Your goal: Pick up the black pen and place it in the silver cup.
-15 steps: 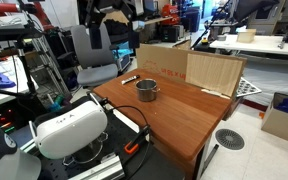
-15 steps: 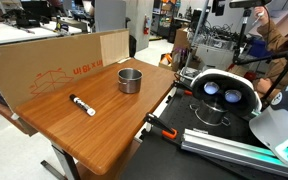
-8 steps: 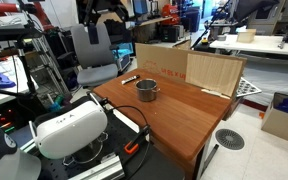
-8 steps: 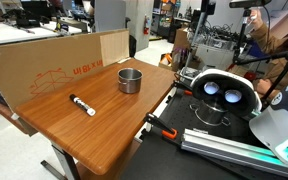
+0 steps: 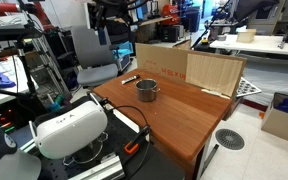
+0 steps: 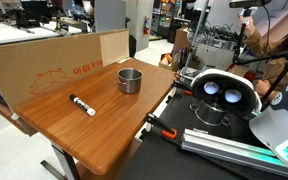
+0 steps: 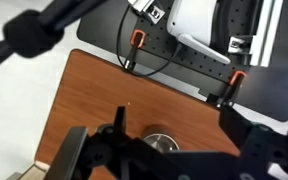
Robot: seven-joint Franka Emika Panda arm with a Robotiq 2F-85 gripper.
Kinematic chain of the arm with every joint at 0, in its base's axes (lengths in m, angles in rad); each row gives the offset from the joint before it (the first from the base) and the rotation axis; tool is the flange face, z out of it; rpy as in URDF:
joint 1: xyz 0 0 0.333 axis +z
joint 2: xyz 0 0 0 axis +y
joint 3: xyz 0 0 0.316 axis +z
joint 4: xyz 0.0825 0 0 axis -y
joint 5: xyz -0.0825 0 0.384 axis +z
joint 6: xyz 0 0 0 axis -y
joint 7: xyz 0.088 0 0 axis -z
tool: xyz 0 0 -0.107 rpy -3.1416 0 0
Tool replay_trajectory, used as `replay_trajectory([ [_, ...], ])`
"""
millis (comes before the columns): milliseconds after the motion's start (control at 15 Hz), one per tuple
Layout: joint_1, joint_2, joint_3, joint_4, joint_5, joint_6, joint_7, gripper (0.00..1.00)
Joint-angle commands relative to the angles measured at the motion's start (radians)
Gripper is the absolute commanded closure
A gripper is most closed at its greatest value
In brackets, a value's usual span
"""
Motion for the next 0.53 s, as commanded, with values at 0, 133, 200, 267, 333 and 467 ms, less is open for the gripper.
replay_trajectory([
  [0,0.017,0.097,0.031,0.067,0.022,0.011,0.011,0.00],
  [133,0.027,0.142,0.050,0.098,0.024,0.030,0.004,0.00],
  [200,0.034,0.166,0.059,0.116,0.027,0.039,-0.001,0.00],
  [267,0.038,0.187,0.068,0.128,0.031,0.055,0.001,0.00],
  [333,0.043,0.208,0.080,0.144,0.033,0.072,0.009,0.00],
  [467,0.054,0.251,0.101,0.171,0.042,0.110,0.010,0.00],
])
